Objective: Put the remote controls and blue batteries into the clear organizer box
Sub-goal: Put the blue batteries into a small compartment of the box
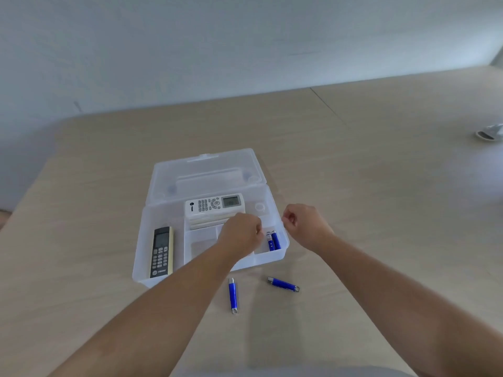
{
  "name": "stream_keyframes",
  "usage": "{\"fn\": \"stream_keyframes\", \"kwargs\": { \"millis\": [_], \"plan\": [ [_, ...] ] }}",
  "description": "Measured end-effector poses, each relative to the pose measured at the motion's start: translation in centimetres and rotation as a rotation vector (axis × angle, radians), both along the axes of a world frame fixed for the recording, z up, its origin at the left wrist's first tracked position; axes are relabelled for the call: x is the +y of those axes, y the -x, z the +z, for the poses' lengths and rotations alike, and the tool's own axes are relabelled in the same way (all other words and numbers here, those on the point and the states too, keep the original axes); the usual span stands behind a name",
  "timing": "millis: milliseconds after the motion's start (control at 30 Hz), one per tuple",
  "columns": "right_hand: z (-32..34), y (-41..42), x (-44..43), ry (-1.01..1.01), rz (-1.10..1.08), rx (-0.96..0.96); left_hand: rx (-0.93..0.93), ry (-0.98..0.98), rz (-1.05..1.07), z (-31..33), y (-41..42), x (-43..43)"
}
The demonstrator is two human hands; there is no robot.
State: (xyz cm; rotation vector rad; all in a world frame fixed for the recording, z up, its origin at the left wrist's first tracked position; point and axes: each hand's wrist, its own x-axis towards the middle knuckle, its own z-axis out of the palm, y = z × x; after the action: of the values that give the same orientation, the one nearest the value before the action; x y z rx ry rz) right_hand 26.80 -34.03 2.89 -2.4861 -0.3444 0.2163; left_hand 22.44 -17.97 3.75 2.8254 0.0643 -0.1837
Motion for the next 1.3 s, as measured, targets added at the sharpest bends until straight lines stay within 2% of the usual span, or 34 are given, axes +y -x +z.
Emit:
{"fn": "stream_keyframes", "kwargs": {
  "millis": [33, 100, 200, 300, 400, 600, 733, 833, 900, 1033, 1167, 1300],
  "plan": [
    [0.1, 0.9, -0.3, -0.010, -0.024, -0.009, -0.054, 0.023, 0.012, 0.6, 1.4, 0.6],
    [0.0, 2.9, -1.1, 0.019, -0.036, -0.022, -0.090, -0.076, -0.043, 1.0, 4.4, 1.4],
    [-1.7, 6.5, -2.3, 0.149, 0.028, 0.010, -0.017, -0.241, -0.120, -0.8, 8.9, 2.5],
    [-3.9, 8.9, -2.8, 0.241, 0.118, 0.089, 0.078, -0.242, -0.032, -3.3, 11.6, 3.1],
    [-5.6, 9.9, -2.1, 0.375, 0.228, 0.111, 0.211, -0.074, 0.148, -4.9, 12.9, 2.9],
    [-6.2, 10.7, -0.9, 0.399, 0.145, 0.112, 0.304, 0.093, 0.316, -6.7, 13.0, 2.2],
    [-4.4, 9.9, -1.3, 0.155, 0.058, 0.204, 0.277, 0.160, 0.315, -6.4, 12.8, 3.0],
    [-2.4, 8.4, -2.2, -0.076, 0.023, 0.263, 0.328, 0.462, 0.326, -4.7, 12.3, 4.6],
    [-0.8, 7.6, -2.6, -0.204, 0.005, 0.292, 0.354, 0.568, 0.302, -3.1, 12.0, 5.8],
    [1.9, 6.0, -2.4, -0.387, -0.048, 0.288, 0.239, 0.829, 0.357, -0.7, 10.9, 6.8],
    [2.7, 3.9, -1.0, -0.320, -0.060, 0.225, 0.146, 0.992, 0.401, 1.2, 8.8, 5.9],
    [3.0, 1.9, 0.9, -0.136, -0.029, 0.141, 0.075, 1.011, 0.373, 2.2, 6.4, 5.2]
  ]
}}
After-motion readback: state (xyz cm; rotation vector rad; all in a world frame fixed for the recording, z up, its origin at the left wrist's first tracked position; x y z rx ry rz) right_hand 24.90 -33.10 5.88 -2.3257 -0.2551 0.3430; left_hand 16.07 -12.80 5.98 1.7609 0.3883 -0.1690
